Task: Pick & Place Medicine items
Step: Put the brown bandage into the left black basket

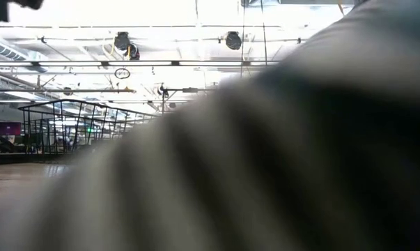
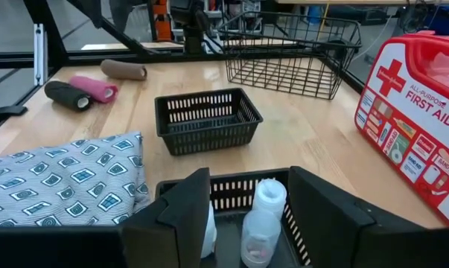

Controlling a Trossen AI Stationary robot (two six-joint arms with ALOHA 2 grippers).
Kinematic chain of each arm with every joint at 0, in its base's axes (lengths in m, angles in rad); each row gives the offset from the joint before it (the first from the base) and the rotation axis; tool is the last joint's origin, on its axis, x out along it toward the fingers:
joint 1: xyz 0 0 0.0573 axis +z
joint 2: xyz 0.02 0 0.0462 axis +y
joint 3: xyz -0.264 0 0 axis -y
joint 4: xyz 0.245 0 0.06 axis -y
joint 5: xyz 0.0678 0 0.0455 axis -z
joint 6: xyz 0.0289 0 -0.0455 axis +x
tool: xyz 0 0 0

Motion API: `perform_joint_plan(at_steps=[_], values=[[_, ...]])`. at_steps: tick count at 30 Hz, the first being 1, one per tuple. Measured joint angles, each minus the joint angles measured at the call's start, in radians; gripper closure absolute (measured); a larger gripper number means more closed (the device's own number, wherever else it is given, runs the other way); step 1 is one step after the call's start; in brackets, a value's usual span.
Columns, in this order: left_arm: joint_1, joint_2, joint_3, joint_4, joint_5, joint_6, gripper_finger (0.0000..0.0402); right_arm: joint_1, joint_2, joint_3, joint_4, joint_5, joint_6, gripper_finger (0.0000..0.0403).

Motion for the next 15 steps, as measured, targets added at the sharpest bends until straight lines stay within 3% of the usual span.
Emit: perform_joint_plan(at_steps=[6,12,15], values=[[-0.108,0.074,0.000,-0.089,0.118,-0.303,0.0170,0.000,0.000,0.000,-0.001,0.000,-0.013,0.0232],[-0.162,0.199,0.000,-0.101,0.330,-0.454,0.0170,0.000,0.000,0.000,-0.002,0.000,-0.019,0.0232],[-0.179,0.257,0.000,-0.102,0.374,-0.483,0.0170,0.000,0.000,0.000,-0.002,0.000,-0.020,0.0232]])
